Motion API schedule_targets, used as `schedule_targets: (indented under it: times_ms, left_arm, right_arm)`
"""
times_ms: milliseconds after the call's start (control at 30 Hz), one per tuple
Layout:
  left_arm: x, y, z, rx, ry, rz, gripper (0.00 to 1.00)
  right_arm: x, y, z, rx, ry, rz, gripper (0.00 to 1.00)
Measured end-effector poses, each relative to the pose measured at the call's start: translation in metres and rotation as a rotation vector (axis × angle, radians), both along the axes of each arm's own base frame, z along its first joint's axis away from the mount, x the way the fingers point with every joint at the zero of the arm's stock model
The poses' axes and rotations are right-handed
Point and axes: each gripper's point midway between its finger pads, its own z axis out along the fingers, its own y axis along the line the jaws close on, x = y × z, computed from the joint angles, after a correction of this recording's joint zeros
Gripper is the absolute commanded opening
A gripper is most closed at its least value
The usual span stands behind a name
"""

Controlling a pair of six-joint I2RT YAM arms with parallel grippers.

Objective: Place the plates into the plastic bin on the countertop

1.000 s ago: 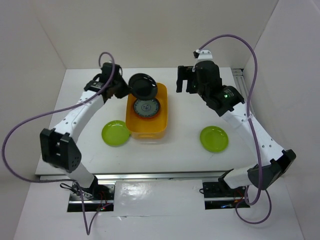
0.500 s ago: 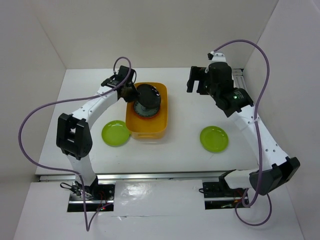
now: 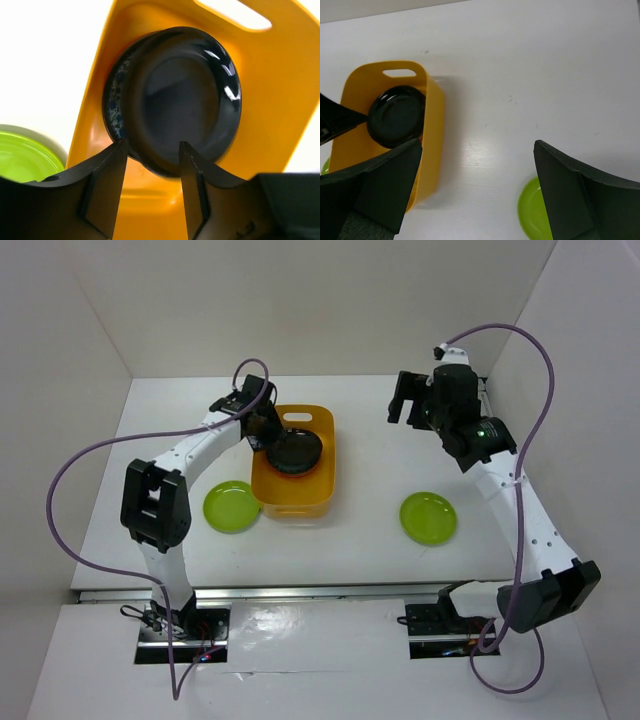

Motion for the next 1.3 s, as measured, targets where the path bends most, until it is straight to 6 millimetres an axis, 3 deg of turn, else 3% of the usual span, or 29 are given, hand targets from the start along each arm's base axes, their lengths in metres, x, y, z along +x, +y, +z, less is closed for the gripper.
schedule_targets:
  times_ms: [33,100,300,567,700,833,933,1000,1100,1300]
  left_arm:
    - [0.0,-0.001,0.001,-0.004,-0.001,-0.002,0.62]
    - [0.001,-0.003,0.005,-0.008,-0.009,-0.02,1.0]
    - [0.007,-0.016,0.048,-0.051,-0.104,-0.083,1.0]
    - [-0.003,-0.026,0.155,-0.1,-0.334,-0.191,1.0]
    - [-0.014,-0.019,0.193,-0.114,-0.41,-0.269,1.0]
    - [-0.005,0.026,0.19,-0.116,-0.391,-0.212,1.0]
    - [-0.009,0.064,0.157,-0.133,-0.3,-0.128,1.0]
    - [-0.012,0.079,0.141,-0.141,-0.252,-0.09,1.0]
    - [-0.017,0.076,0.13,-0.164,-0.216,-0.104,1.0]
    - [-0.021,0.06,0.13,-0.209,-0.212,-0.148,1.0]
  right_arm:
    - [0.0,-0.006,-0.003,0.002,0.009,-0.016,1.0]
    - [0.0,-0.02,-0.009,0.007,0.025,-0.054,1.0]
    - [-0.023,-0.064,-0.049,0.056,0.124,-0.178,1.0]
    - [-0.078,-0.12,-0.116,0.136,0.375,-0.439,1.0]
    - [-0.115,-0.13,-0.155,0.204,0.485,-0.534,1.0]
    - [-0.157,-0.118,-0.213,0.327,0.622,-0.604,1.0]
    - [-0.184,-0.11,-0.247,0.376,0.703,-0.657,0.97]
    - [-0.19,-0.109,-0.256,0.389,0.726,-0.679,0.97]
    - [-0.184,-0.11,-0.258,0.399,0.717,-0.691,0.97]
    - [-0.169,-0.117,-0.266,0.388,0.704,-0.727,0.93]
